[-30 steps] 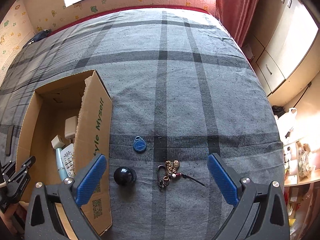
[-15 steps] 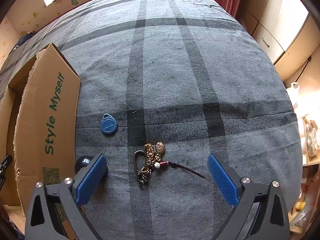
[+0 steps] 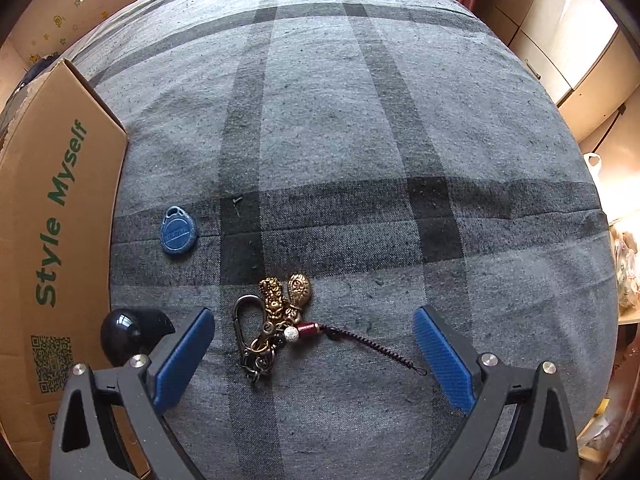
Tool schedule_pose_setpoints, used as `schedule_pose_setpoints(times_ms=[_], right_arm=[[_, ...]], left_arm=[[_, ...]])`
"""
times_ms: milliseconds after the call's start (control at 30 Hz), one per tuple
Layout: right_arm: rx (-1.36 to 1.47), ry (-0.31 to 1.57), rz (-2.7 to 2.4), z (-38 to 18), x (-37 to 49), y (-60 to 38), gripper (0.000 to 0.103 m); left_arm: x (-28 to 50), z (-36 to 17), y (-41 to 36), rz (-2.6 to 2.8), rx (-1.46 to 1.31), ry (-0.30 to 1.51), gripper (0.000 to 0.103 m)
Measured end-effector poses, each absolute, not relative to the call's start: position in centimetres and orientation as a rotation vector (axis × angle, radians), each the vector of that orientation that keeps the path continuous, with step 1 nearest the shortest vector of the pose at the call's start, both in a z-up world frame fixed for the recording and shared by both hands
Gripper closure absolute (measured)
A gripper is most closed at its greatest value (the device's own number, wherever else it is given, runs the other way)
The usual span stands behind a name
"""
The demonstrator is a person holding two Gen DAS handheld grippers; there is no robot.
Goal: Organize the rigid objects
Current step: 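Withdraw the right tool from the box toward the brass keychain, then lower the right tool onto the brass keychain and close on it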
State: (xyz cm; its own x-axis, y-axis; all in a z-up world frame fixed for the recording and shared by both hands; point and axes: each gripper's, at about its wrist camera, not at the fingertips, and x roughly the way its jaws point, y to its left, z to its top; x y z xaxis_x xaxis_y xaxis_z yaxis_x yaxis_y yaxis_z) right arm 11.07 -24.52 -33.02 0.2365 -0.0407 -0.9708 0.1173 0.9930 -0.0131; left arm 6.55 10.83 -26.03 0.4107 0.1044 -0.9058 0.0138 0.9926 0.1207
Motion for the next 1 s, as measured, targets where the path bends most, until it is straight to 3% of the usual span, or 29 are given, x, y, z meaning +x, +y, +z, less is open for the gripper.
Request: schedule_pose_setpoints(times_ms=[433,500,600,633,700,767,1000], right_arm=[[0.021,1.354,-0.112,-35.3,11.6,-23.6,0.005],[0.017,1.350,-0.111,-35.2,11.2,-23.2,0.010],[0.026,1.340,-0.098,-34.7,10.9,-22.8,0.037],[0.021,1.339,-0.087,-34.5,10.9,-22.6,0.055],[0.021,1.330,-0.081,-34.3,10.9,-22.3,0.079],[0.038,1.320,-0.080,-34.0,10.7,-22.4,0.087],[0.069,1.312,-0.061,-33.0,10.3,-22.7,0.087]], left_arm=[[6.6,-25.9,10.8,0.057,0.116,1.147,0.088],[6.6,-25.9,10.8,0.057,0.116,1.147,0.088],[6.6,-25.9,10.8,0.057,0.117,1.147,0.088],[6.6,-25.9,10.8,0.057,0.117,1.147,0.088],[6.6,-25.9,10.8,0.057,0.116,1.147,0.088],[6.6,-26.0,10.8,0.057,0.116,1.146,0.088],[6.5,-26.0,10.8,0.057,0.116,1.145,0.088]])
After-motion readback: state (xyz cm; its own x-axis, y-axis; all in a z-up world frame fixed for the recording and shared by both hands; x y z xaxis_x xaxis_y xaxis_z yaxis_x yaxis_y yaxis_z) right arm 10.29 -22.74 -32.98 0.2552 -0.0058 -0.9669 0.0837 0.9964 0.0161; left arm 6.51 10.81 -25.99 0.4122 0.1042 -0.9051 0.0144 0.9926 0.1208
